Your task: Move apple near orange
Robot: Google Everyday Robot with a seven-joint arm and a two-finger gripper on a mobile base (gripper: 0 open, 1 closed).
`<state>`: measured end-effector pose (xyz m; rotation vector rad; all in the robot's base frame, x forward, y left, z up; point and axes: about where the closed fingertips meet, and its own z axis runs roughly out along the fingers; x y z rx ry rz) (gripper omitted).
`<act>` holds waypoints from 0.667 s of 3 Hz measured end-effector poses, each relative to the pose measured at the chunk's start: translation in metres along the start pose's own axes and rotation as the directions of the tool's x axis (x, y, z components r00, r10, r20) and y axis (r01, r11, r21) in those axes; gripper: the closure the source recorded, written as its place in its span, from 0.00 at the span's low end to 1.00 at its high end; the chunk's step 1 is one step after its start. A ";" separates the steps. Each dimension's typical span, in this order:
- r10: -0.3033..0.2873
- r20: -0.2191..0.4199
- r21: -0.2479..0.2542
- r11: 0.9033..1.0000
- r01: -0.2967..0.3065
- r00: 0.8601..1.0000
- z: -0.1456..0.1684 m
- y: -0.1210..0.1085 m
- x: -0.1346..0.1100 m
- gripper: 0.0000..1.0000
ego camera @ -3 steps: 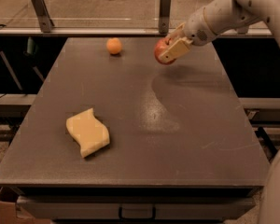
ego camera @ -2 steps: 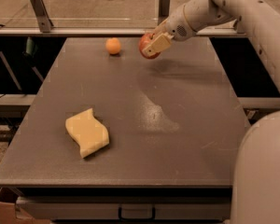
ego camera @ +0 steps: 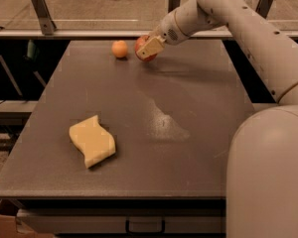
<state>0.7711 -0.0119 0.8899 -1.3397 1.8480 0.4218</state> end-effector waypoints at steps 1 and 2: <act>0.031 -0.022 0.013 0.999 -0.031 0.999 0.019 -0.003 0.007 0.58; 0.049 -0.022 0.012 0.999 -0.049 0.999 0.034 -0.005 0.005 0.35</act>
Offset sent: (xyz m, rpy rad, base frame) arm 0.0284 0.0239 -0.0278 0.0100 0.0386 -0.0660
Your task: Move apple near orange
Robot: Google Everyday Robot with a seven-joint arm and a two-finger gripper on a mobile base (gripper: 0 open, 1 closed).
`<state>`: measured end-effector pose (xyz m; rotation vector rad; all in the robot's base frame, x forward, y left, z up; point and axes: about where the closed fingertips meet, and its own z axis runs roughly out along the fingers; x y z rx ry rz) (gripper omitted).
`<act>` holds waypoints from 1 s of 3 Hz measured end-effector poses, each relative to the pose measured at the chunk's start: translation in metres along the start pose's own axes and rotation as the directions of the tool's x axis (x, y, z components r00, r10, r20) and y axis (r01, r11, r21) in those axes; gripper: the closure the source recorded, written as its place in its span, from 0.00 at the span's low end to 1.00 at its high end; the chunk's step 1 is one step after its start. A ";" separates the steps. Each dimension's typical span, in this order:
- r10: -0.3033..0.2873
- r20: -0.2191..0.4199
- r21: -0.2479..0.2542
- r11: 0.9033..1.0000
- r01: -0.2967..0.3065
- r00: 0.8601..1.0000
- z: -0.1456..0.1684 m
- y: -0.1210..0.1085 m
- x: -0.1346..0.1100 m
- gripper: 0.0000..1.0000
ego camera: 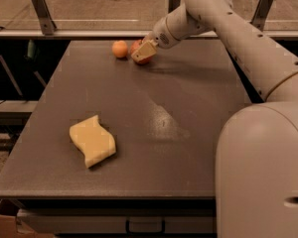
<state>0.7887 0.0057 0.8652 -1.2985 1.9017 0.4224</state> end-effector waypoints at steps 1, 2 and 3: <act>0.008 0.000 -0.005 1.000 -0.008 1.000 0.010 -0.001 -0.002 0.12; 0.014 0.001 -0.007 1.000 -0.014 1.000 0.013 -0.002 -0.003 0.00; 0.020 0.013 -0.009 1.000 -0.019 1.000 0.010 -0.002 -0.004 0.00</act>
Offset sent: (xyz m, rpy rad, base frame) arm 0.0110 0.0075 -0.0008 0.0150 0.0107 -0.0144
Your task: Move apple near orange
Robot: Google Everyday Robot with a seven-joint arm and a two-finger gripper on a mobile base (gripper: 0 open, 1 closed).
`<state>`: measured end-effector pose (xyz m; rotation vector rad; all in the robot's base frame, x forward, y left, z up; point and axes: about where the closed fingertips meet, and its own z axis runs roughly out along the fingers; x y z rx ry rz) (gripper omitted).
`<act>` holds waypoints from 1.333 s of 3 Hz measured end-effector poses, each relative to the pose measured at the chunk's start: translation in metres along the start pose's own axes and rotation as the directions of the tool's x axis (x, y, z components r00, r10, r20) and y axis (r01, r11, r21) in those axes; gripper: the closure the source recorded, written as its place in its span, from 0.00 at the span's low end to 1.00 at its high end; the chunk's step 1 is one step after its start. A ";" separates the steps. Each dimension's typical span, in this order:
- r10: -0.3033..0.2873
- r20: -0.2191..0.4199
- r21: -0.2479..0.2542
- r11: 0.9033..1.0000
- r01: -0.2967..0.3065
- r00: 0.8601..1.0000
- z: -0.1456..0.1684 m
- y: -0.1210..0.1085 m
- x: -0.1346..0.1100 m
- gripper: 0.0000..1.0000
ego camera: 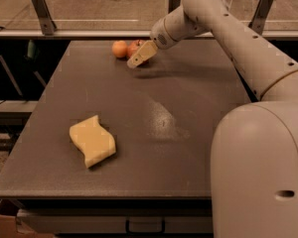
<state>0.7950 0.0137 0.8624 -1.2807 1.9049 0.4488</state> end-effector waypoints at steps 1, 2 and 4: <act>-0.001 0.040 0.030 1.000 0.000 0.999 -0.038 -0.007 0.007 0.00; -0.029 0.135 0.053 0.998 0.023 0.990 -0.116 0.001 0.014 0.00; -0.061 0.230 0.150 0.988 0.026 0.971 -0.254 0.023 0.045 0.00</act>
Offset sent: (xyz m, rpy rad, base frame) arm -0.1251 -0.2289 0.1290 0.1996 -0.2299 -0.0535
